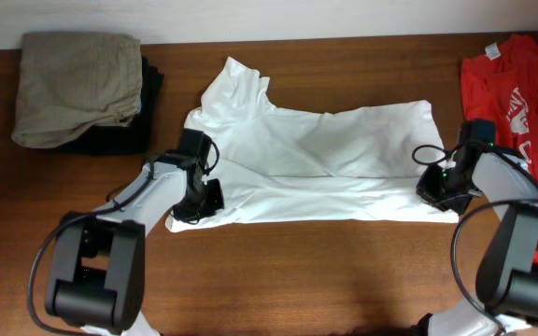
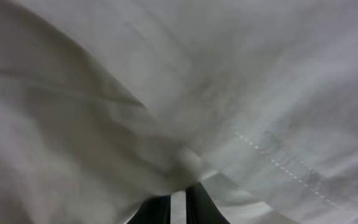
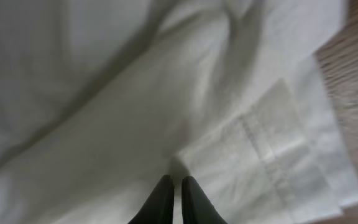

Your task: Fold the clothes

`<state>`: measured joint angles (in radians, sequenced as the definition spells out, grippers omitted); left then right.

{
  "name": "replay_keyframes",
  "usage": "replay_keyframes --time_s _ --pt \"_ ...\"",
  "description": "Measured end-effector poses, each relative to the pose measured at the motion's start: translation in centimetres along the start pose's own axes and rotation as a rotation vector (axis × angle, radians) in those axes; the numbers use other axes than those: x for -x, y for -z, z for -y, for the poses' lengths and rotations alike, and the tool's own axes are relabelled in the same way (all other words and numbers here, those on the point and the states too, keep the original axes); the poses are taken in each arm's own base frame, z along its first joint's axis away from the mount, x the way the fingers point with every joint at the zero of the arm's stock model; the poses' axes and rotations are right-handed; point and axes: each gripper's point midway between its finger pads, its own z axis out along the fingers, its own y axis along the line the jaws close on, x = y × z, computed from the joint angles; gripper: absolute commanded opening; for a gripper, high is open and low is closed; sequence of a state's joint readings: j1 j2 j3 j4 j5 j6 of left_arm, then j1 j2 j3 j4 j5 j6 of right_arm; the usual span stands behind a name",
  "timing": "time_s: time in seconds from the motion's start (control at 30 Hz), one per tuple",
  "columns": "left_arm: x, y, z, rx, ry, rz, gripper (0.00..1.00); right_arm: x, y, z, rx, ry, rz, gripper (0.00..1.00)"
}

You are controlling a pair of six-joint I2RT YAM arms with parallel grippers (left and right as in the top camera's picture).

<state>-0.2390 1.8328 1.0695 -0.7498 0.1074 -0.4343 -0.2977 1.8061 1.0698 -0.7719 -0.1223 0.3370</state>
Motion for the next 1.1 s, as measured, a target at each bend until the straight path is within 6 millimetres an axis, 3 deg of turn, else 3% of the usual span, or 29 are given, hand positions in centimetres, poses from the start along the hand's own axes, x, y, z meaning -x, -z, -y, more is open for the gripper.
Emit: replay_keyframes --time_s 0.07,0.27,0.33,0.63,0.8,0.9,0.93,0.97,1.0,1.03,1.07,1.1 --pt "0.3 0.0 -0.3 -0.009 0.018 -0.001 0.09 -0.1 -0.8 0.1 -0.006 -0.003 -0.021 0.04" --pt "1.2 0.2 -2.4 -0.024 0.099 -0.004 0.09 0.5 -1.0 -0.1 0.007 -0.003 -0.002 0.04" --pt "1.3 0.4 -3.5 -0.029 0.139 -0.017 0.05 0.7 -1.0 -0.2 0.014 -0.003 0.004 0.04" --pt "0.0 0.8 -6.4 -0.01 0.238 -0.095 0.01 0.3 -0.8 0.1 -0.01 -0.021 -0.01 0.04" --pt "-0.6 1.1 -7.3 0.038 0.244 -0.104 0.02 -0.7 -0.2 1.3 -0.072 -0.035 -0.027 0.04" --pt "-0.2 2.5 -8.1 0.074 0.247 -0.049 0.13 -1.1 1.3 1.9 -0.096 -0.054 -0.006 0.04" --pt "0.0 3.2 -8.2 0.08 0.246 -0.022 0.19 -1.1 2.0 2.0 -0.101 -0.06 0.013 0.04" --pt "0.4 4.2 -8.3 0.081 0.251 0.02 0.33 -0.9 2.8 2.0 -0.101 -0.062 0.037 0.06" --pt "0.7 5.1 -8.3 0.081 0.248 0.053 0.45 -0.7 3.4 1.9 -0.101 -0.064 0.058 0.13" --pt "1.1 6.2 -8.3 0.076 0.243 0.095 0.57 -0.6 4.2 1.9 -0.099 -0.067 0.08 0.28" --pt "1.4 7.2 -8.2 0.069 0.248 0.135 0.62 -0.6 4.8 1.9 -0.097 -0.066 0.098 0.4" --pt "1.6 8.3 -8.1 0.061 0.244 0.171 0.62 -0.5 5.4 1.9 -0.094 -0.073 0.118 0.46"
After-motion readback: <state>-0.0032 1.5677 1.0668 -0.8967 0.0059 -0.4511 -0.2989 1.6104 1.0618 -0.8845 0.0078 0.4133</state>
